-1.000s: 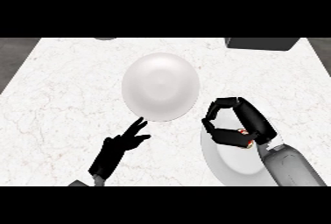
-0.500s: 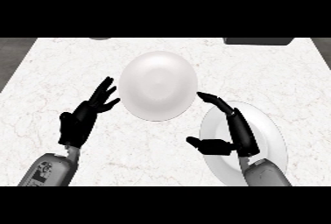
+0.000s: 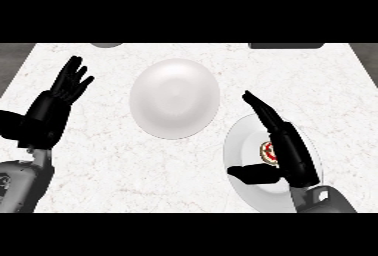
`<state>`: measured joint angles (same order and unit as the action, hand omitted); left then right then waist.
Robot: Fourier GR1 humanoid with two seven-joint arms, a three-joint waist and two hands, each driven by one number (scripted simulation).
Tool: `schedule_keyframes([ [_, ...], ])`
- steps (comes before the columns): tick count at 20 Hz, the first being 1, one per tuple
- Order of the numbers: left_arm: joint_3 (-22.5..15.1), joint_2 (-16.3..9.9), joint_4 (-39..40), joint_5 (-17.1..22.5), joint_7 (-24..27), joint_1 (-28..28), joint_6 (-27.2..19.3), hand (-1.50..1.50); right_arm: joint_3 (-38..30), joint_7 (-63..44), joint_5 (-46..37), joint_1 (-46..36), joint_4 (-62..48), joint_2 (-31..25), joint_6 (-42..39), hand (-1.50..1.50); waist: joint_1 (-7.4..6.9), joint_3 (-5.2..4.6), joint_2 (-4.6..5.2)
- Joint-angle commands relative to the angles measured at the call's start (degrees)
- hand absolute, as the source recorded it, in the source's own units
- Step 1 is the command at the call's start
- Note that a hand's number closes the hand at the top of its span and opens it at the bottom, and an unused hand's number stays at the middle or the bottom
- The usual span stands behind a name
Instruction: Pick the cupcake from the plate and place it in the plate
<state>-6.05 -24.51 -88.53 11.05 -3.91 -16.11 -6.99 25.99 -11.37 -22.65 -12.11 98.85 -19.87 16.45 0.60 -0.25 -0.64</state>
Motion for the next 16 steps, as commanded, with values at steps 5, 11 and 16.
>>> schedule_keyframes([
  [5, 1.14, -0.30, -0.94, 0.28, 0.32, -0.03, 0.39, 0.00, 1.37, -27.63, -2.77, -5.62, 5.94, -12.89, -22.37, -1.50, 0.21, -0.08, 0.13],
  [11, 2.08, -1.71, -3.27, 1.13, -0.93, 1.32, 2.21, 0.00, 3.10, -44.76, 5.32, -8.13, 10.67, -13.26, -38.13, -1.50, -0.61, 0.10, 0.21],
  [16, 2.10, 0.90, -1.28, -0.65, -0.14, 0.31, 1.70, 0.00, 3.44, -51.70, 5.39, -14.01, 5.30, -6.48, -41.80, -1.50, -0.89, 0.21, 0.62],
])
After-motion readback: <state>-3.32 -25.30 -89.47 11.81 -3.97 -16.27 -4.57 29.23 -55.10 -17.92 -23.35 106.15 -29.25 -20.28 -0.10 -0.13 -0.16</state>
